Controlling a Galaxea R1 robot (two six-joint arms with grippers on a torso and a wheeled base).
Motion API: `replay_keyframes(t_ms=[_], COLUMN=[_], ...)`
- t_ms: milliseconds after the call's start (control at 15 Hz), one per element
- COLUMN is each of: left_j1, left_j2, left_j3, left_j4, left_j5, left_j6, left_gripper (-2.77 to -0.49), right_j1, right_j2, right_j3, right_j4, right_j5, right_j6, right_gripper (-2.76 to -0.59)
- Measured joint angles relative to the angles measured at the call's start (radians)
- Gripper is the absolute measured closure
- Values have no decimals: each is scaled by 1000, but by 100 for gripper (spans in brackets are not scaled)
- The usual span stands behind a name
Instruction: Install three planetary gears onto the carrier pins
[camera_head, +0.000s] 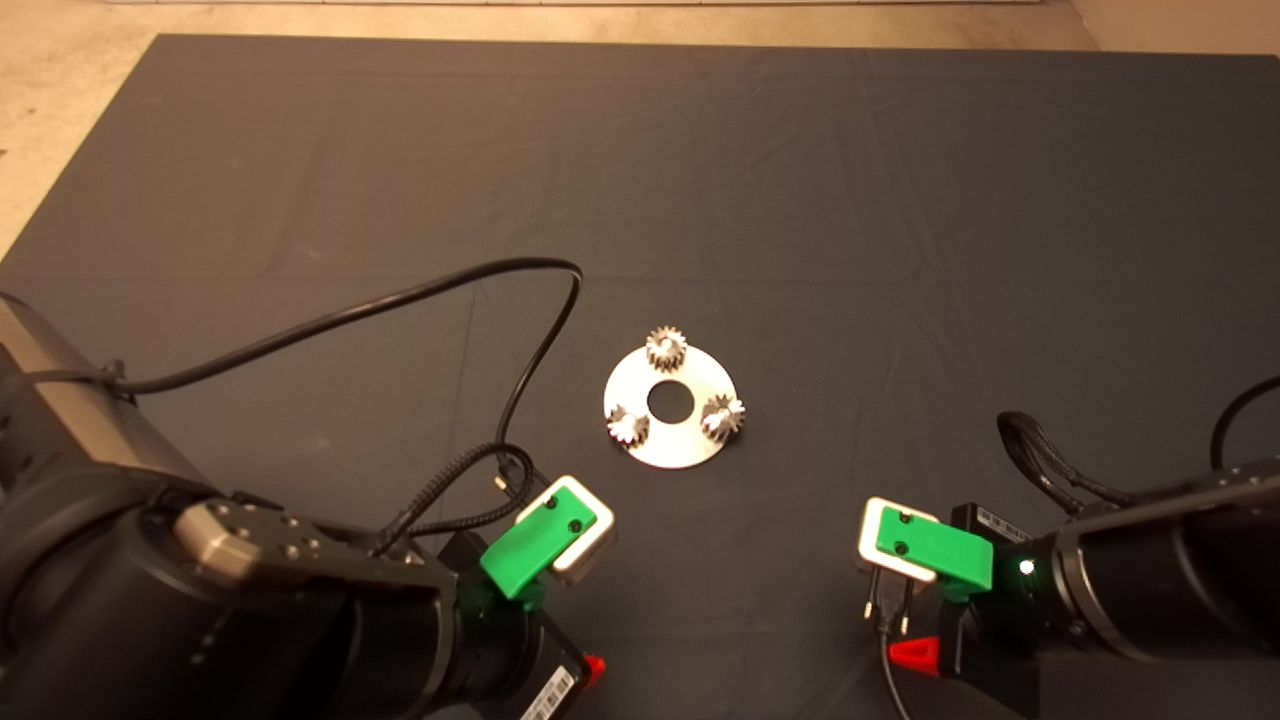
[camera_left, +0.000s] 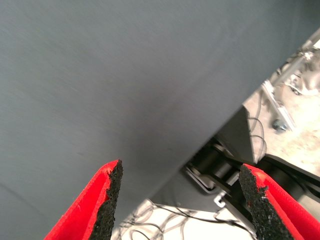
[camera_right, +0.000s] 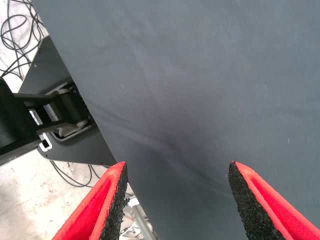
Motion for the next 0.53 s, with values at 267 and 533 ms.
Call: replay_keyframes(t_ms=[267,533], left_j1=[118,199], left_j2=[7,-6], left_j3=[0,0], left_j4=[28,96], left_j5=[0,0], left_j6=[-12,-15], left_gripper=[-162,-162], right_j1=[-80,-153], right_j2=[-25,-60], right_j3=[0,0], right_j4=[-13,-67], right_j5=[0,0], right_j6=[0,0], right_gripper=[-148,-148])
